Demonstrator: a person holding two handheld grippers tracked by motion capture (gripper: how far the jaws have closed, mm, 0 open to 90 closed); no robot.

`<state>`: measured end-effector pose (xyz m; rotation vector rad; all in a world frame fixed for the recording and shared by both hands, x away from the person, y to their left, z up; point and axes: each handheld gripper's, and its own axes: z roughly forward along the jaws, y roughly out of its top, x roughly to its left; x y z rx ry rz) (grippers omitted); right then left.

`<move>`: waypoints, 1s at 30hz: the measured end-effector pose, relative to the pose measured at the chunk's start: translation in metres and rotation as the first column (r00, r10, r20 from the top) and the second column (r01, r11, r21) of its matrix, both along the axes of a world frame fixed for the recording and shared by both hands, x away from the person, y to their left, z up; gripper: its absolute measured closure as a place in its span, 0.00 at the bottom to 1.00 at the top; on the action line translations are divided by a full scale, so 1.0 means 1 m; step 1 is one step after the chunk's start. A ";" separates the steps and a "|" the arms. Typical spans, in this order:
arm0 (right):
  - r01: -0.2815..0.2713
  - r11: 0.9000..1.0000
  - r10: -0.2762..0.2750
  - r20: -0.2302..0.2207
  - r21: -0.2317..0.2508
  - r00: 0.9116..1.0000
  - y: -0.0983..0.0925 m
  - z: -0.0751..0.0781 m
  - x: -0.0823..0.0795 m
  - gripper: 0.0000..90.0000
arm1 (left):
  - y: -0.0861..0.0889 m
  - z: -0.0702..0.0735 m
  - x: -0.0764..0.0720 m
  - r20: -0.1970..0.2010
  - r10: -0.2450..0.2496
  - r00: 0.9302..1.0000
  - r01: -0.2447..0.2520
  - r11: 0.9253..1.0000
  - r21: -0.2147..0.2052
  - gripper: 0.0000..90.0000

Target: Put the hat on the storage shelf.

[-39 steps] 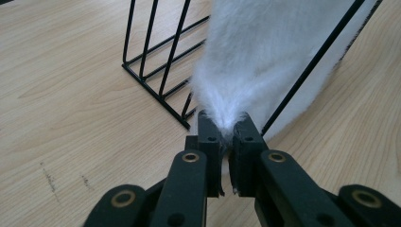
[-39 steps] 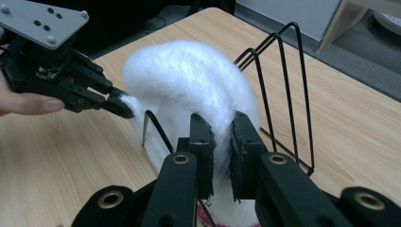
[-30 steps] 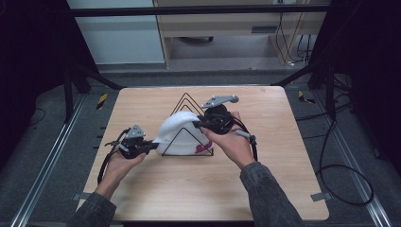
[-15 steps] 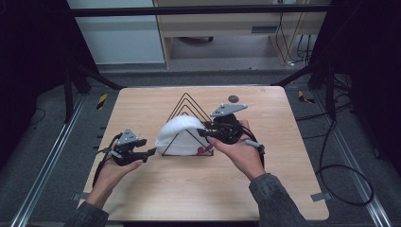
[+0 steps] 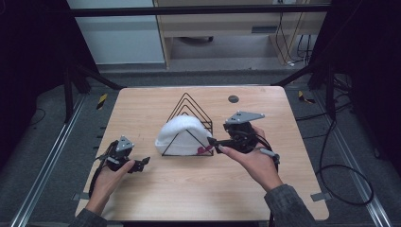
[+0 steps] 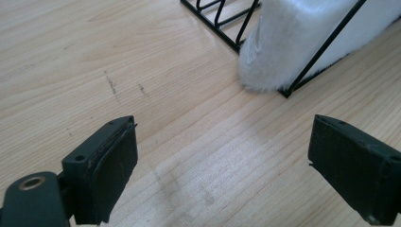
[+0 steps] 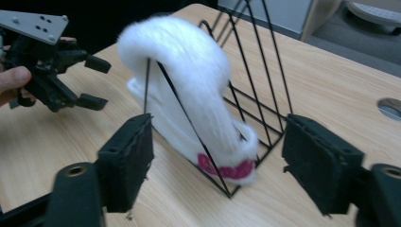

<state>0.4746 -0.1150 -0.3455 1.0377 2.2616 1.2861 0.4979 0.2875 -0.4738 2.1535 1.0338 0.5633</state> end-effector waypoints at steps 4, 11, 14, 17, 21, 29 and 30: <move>0.032 0.999 -0.032 -0.013 0.009 0.999 -0.018 -0.005 -0.010 0.15 | 0.003 -0.006 0.002 -0.027 0.007 1.000 -0.007 1.000 -0.015 0.09; 0.046 0.998 -0.046 0.007 -0.047 0.999 -0.045 -0.012 -0.023 0.08 | 0.004 -0.020 0.004 -0.047 0.032 0.998 -0.033 0.999 -0.026 0.09; 0.063 0.997 -0.063 0.001 -0.040 0.998 -0.057 -0.018 -0.027 0.09 | 0.005 -0.022 0.005 -0.056 0.033 0.998 -0.034 0.999 -0.021 0.07; 0.091 0.995 -0.091 -0.005 -0.045 0.996 -0.066 -0.026 -0.033 0.10 | 0.006 -0.026 0.005 -0.055 0.037 0.998 -0.035 0.999 0.034 0.07; 0.131 0.987 -0.132 -0.002 -0.088 0.991 -0.076 -0.037 -0.040 0.16 | 0.012 -0.030 0.004 -0.061 0.051 0.997 -0.051 0.999 -0.006 0.06; 0.145 0.981 -0.151 -0.040 -0.132 0.988 -0.094 -0.059 -0.043 0.13 | 0.018 -0.034 0.004 -0.054 0.054 0.997 -0.056 0.998 -0.042 0.03; 0.152 0.977 -0.161 -0.051 -0.147 0.986 -0.096 -0.065 -0.042 0.13 | 0.018 -0.034 0.004 -0.054 0.055 0.997 -0.057 0.998 -0.039 0.03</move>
